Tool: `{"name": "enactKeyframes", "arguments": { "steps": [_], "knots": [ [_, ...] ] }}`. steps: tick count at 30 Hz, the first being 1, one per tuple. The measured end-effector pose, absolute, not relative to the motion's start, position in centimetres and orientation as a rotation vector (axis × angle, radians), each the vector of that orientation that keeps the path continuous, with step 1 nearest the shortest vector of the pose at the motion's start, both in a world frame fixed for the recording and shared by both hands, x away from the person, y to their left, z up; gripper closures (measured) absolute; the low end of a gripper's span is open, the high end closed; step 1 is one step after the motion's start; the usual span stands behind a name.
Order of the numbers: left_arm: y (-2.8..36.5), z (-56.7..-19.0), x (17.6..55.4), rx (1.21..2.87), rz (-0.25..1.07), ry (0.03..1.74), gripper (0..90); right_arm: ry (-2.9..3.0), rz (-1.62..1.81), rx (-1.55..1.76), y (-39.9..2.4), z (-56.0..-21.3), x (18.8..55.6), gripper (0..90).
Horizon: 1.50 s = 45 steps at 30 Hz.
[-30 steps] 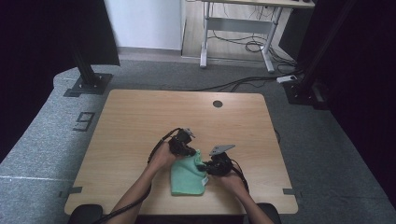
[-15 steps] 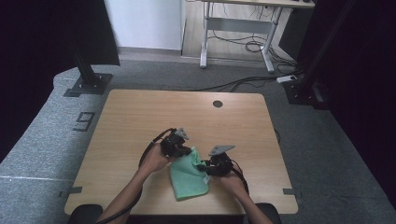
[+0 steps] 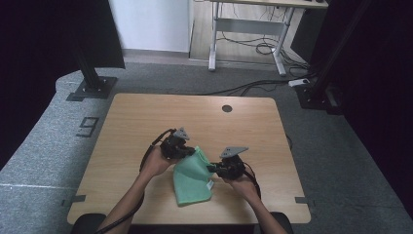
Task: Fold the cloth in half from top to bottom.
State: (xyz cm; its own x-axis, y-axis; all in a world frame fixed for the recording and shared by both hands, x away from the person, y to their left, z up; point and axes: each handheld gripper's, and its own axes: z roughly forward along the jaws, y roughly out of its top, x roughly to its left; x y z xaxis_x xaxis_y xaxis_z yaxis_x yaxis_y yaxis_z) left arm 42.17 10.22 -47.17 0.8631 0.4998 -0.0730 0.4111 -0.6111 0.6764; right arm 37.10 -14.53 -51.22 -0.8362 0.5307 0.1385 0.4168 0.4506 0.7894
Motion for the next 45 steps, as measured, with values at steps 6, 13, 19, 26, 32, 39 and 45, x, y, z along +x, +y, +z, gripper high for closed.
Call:
{"name": "enactKeyframes", "arguments": {
  "steps": [6, 13, 19, 26, 32, 39, 45],
  "knots": [
    [10.2, -46.9, 42.9, 2.325, 0.113, 0.646, 69.3, 2.555, 1.350, 0.812, -14.3, -50.4, 37.4, 81.9],
    [9.0, -47.6, 43.9, 2.333, 0.119, 0.676, 51.8, 2.575, 1.326, 0.785, -14.0, -50.9, 37.2, 83.6],
    [8.4, -47.6, 44.5, 2.356, 0.073, 0.662, 49.5, 2.575, 1.328, 0.766, -14.1, -50.9, 37.1, 83.7],
    [8.7, -46.3, 43.7, 2.375, 0.079, 0.604, 84.5, 2.569, 1.327, 0.777, -14.2, -51.0, 37.1, 83.3],
    [10.0, -44.8, 41.1, 2.344, 0.145, 0.567, 84.3, 2.556, 1.340, 0.808, -14.5, -50.8, 36.9, 76.0],
    [11.7, -45.2, 37.9, 2.320, 0.180, 0.530, 82.3, 2.581, 1.338, 0.792, -14.4, -51.0, 36.0, 74.9],
    [12.7, -46.4, 35.4, 2.319, 0.178, 0.507, 80.8, 2.629, 1.321, 0.755, -13.9, -51.4, 35.0, 73.5]
  ]
}}
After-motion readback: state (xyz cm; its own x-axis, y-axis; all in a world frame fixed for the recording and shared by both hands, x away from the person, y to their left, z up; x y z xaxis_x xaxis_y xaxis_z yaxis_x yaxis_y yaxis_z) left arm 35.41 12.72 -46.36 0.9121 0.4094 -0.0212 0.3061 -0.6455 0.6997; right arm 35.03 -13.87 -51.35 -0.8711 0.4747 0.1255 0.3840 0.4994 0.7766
